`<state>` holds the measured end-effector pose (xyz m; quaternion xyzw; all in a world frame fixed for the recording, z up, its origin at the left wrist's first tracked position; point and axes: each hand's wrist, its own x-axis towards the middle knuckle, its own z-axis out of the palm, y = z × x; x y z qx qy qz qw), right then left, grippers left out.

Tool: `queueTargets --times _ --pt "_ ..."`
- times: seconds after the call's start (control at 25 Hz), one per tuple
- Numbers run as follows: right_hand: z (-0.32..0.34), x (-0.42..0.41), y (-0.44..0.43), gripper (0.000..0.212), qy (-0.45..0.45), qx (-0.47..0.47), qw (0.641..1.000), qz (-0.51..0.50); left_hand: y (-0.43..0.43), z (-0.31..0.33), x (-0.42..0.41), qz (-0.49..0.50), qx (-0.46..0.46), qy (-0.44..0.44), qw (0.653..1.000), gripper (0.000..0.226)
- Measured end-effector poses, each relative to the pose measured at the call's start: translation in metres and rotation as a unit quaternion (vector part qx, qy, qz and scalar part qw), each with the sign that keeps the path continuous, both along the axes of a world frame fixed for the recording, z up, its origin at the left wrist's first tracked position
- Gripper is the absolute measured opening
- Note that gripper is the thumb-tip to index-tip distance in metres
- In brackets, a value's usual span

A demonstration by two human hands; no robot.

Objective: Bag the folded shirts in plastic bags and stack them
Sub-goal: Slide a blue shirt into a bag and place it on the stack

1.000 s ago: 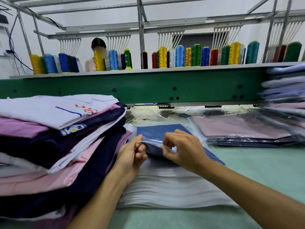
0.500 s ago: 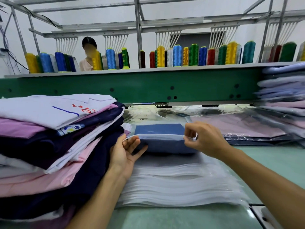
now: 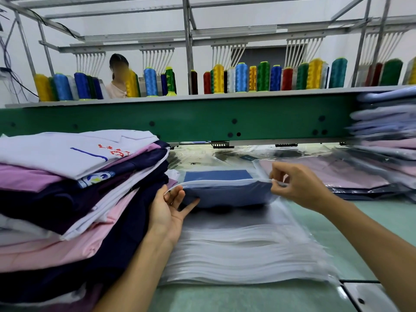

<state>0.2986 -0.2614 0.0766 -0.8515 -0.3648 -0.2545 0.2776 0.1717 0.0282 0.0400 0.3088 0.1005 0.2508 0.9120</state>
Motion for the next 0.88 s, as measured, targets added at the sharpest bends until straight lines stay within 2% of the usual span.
queueTargets --times 0.2,0.28,0.36,0.44,0.56,0.64,0.72,0.8,0.88 --pt "0.004 0.003 -0.009 0.033 0.037 0.029 0.999 0.017 -0.003 0.003 0.004 0.013 -0.031 -0.019 0.999 0.064" --pt "0.003 0.003 -0.009 0.030 0.041 0.039 0.998 0.014 -0.005 0.008 0.005 0.019 -0.055 -0.010 0.998 0.059" --pt "0.003 0.005 -0.007 0.026 0.044 0.064 0.997 0.014 -0.008 0.015 0.007 0.015 -0.101 0.005 0.995 0.042" --pt "0.004 0.006 -0.007 0.026 0.048 0.100 0.994 0.010 -0.018 0.023 0.011 0.005 -0.130 0.023 0.991 0.041" --pt "0.004 0.001 0.002 0.029 0.053 0.156 0.986 0.023 -0.052 0.030 0.018 -0.063 -0.069 0.110 0.990 0.077" --pt "0.005 -0.008 0.012 0.029 0.059 0.192 0.978 0.049 -0.078 0.036 0.026 -0.085 -0.013 0.187 0.979 0.084" --pt "0.009 -0.017 0.019 0.024 0.083 0.193 0.974 0.088 -0.093 0.046 0.037 -0.069 0.030 0.232 0.970 0.062" --pt "0.013 -0.024 0.020 0.020 0.148 0.136 0.969 0.145 -0.095 0.057 0.052 -0.051 0.069 0.254 0.963 0.040" --pt "0.013 -0.027 0.019 0.016 0.230 0.087 0.949 0.200 -0.090 0.064 0.066 -0.029 0.114 0.263 0.958 0.034"
